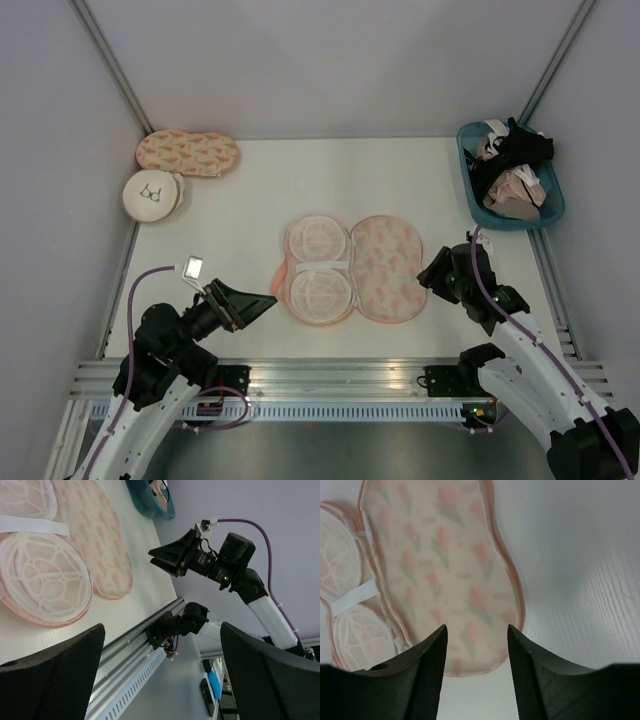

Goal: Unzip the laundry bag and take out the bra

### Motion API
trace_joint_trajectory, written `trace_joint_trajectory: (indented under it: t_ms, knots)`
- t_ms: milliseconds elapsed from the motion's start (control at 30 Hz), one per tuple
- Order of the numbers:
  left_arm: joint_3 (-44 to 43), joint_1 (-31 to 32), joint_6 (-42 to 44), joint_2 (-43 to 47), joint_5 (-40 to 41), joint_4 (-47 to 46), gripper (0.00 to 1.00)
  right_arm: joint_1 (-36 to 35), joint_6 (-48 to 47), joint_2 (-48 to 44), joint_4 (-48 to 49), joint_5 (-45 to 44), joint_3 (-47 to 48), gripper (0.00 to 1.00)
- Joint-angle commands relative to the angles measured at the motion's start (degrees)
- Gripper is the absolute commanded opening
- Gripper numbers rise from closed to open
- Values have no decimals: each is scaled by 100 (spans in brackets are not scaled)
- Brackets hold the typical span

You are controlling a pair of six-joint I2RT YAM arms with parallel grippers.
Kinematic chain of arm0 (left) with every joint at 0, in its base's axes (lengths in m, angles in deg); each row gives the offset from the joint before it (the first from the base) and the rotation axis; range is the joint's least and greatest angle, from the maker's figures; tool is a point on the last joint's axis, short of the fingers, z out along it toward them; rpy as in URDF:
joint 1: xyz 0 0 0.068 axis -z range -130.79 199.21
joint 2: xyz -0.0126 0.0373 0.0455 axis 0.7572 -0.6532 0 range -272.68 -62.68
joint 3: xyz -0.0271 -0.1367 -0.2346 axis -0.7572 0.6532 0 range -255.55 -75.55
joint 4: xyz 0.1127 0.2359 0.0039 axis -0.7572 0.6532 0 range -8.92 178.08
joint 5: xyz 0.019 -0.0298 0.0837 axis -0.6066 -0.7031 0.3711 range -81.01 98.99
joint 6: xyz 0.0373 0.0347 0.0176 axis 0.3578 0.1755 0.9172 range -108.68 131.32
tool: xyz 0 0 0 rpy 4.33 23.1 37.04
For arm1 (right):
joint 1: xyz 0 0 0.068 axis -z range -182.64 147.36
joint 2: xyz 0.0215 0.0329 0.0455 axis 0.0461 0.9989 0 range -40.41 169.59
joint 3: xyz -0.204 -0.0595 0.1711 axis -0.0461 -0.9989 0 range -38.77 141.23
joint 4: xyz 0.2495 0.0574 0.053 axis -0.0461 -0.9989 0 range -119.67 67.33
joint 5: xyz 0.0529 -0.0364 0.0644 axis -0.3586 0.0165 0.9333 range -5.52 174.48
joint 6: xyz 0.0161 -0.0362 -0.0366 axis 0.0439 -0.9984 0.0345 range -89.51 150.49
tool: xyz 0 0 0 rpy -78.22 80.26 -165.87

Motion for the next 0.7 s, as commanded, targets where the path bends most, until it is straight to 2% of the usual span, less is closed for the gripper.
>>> trace_joint_trajectory:
  t_ms: [0, 100, 400, 500, 533, 633, 667]
  knots:
    - [34, -1, -29, 355, -126, -369, 99, -157, 565, -427, -434, -125, -356, 56]
    - [52, -10, -55, 346, 6, -377, 99, -263, 548, -297, -522, -202, -497, 52]
    - [8, -10, -29, 337, 147, -307, 99, -1106, 732, 785, -444, -1082, -453, 49]
    - [-71, -10, 33, 337, 199, -219, 99, -1343, 899, 1040, -215, -1232, -506, 35]
    - [-106, -10, 42, 337, 217, -167, 99, -1431, 925, 1101, -128, -1284, -523, 24]
    - [-159, -10, 103, 337, 244, -79, 99, -1554, 1057, 1347, -74, -1434, -506, 3]
    - [-176, -10, 112, 346, 252, -9, 99, -1642, 1075, 1409, -74, -1565, -463, 2]
